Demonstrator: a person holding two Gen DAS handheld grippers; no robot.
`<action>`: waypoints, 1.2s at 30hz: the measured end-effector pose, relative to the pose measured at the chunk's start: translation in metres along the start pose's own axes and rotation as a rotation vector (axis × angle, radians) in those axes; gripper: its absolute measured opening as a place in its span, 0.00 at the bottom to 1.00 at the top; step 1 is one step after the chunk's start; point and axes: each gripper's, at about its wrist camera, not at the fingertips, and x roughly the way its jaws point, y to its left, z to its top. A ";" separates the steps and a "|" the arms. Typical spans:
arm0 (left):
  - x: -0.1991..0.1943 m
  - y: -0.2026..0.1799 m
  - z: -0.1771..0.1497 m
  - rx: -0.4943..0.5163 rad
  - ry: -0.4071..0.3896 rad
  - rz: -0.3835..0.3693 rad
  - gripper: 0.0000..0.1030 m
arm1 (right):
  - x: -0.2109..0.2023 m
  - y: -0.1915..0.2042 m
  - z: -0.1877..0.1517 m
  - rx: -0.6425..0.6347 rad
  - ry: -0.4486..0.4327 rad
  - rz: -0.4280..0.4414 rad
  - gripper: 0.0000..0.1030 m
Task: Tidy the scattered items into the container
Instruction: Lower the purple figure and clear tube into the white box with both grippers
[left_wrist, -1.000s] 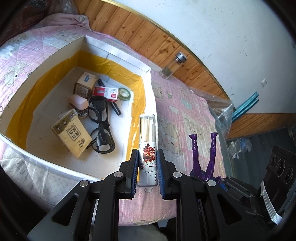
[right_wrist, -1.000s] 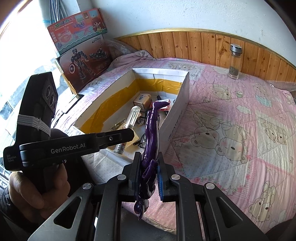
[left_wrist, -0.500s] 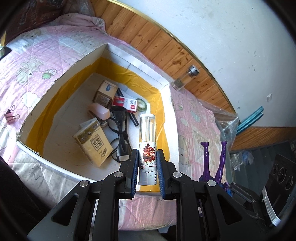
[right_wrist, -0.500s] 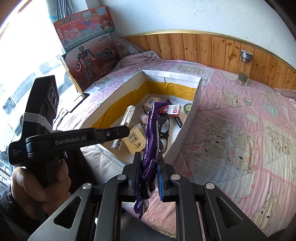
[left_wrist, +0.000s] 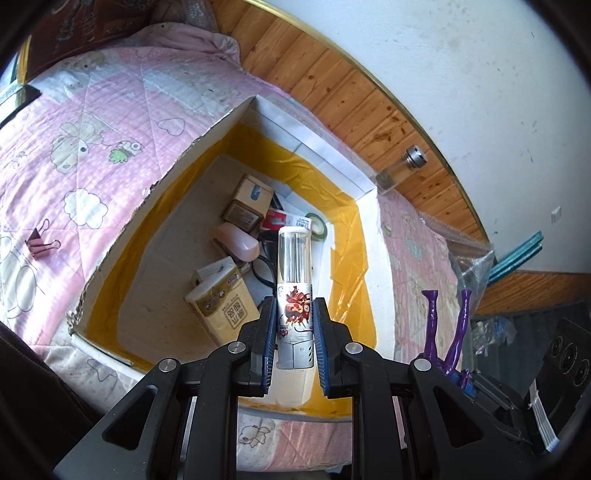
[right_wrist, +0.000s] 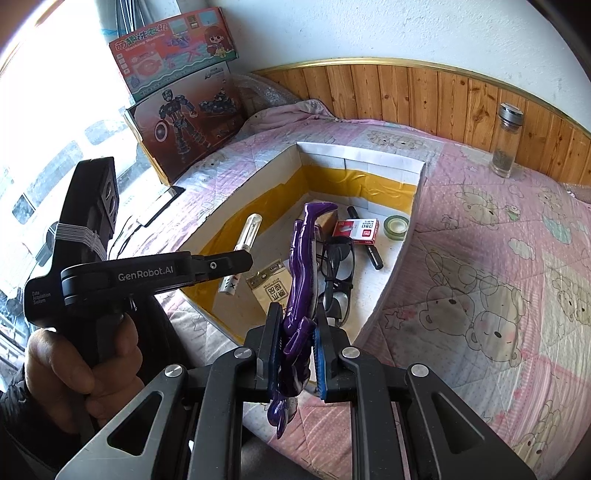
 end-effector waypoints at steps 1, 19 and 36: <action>0.001 0.002 0.003 -0.002 0.000 0.006 0.19 | 0.002 0.000 0.002 0.002 0.002 0.003 0.16; 0.030 0.020 0.056 0.024 0.034 0.146 0.19 | 0.047 -0.025 0.036 0.036 0.038 0.028 0.16; 0.070 0.007 0.079 0.181 0.112 0.325 0.19 | 0.093 -0.051 0.076 0.010 0.087 -0.067 0.16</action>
